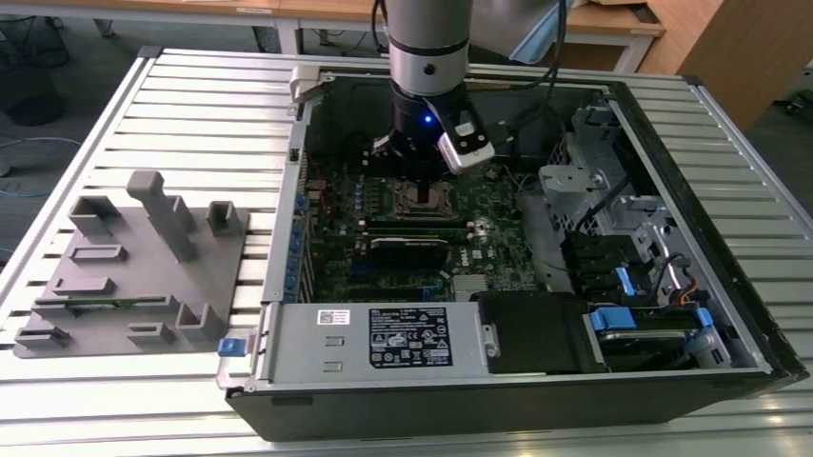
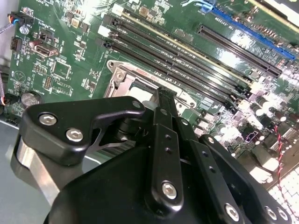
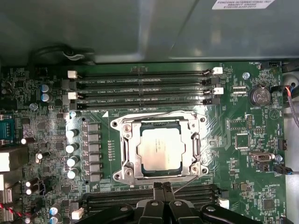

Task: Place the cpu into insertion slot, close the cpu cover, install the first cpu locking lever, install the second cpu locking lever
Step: 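Install the second cpu locking lever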

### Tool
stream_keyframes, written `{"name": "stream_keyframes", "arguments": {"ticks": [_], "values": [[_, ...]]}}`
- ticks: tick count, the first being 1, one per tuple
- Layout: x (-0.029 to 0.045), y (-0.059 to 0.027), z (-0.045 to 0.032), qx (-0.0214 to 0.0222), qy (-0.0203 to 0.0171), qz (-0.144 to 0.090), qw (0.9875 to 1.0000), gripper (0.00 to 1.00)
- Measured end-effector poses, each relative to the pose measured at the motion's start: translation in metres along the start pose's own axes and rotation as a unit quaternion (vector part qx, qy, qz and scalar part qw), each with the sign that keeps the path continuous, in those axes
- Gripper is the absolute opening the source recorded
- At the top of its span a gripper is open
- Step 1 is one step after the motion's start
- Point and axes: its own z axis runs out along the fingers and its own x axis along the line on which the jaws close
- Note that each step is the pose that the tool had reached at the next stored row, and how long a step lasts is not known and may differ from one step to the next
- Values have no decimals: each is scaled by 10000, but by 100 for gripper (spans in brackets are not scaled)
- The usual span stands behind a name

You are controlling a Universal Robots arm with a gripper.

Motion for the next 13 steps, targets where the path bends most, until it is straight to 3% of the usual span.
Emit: {"name": "stream_keyframes", "arguments": {"ticks": [13], "values": [[-3, -38, -1, -15, 1, 1, 10000, 11]]}}
